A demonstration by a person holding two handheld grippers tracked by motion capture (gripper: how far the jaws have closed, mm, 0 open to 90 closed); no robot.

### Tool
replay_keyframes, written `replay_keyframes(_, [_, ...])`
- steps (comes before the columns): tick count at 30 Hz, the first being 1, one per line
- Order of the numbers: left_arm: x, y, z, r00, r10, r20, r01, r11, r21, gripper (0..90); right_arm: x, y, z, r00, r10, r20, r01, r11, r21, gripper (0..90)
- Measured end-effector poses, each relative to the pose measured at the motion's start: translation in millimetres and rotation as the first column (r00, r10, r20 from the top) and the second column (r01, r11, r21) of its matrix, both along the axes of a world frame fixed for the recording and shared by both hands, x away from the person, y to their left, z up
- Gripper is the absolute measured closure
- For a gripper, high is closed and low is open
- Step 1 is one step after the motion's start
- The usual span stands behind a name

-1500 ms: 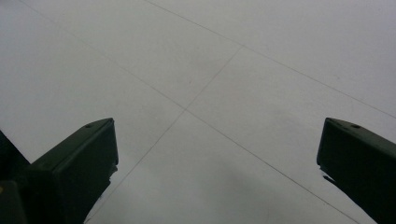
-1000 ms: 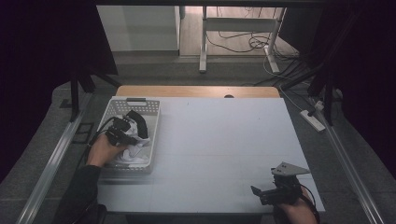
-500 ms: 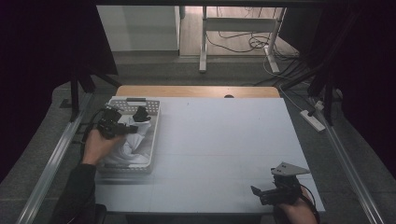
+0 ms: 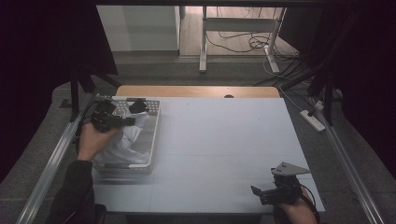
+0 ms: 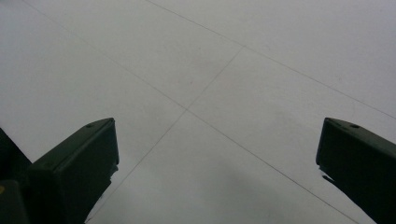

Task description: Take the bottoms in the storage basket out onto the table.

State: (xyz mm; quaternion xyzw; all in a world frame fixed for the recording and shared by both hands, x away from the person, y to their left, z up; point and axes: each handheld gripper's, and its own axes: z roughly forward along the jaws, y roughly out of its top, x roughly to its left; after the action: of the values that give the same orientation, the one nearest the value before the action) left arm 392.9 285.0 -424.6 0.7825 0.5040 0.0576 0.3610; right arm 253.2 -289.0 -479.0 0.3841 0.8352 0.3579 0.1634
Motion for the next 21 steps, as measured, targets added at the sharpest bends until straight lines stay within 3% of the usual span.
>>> replay_keyframes(21, [7.0, -3.5, 65.4, 0.9962, 0.025, 0.083, -0.026, 0.9996, 0.008, 73.8, 0.3, 0.2, -0.2, 1.0000, 0.001, -0.003, -0.001, 1.000, 0.001, 0.0])
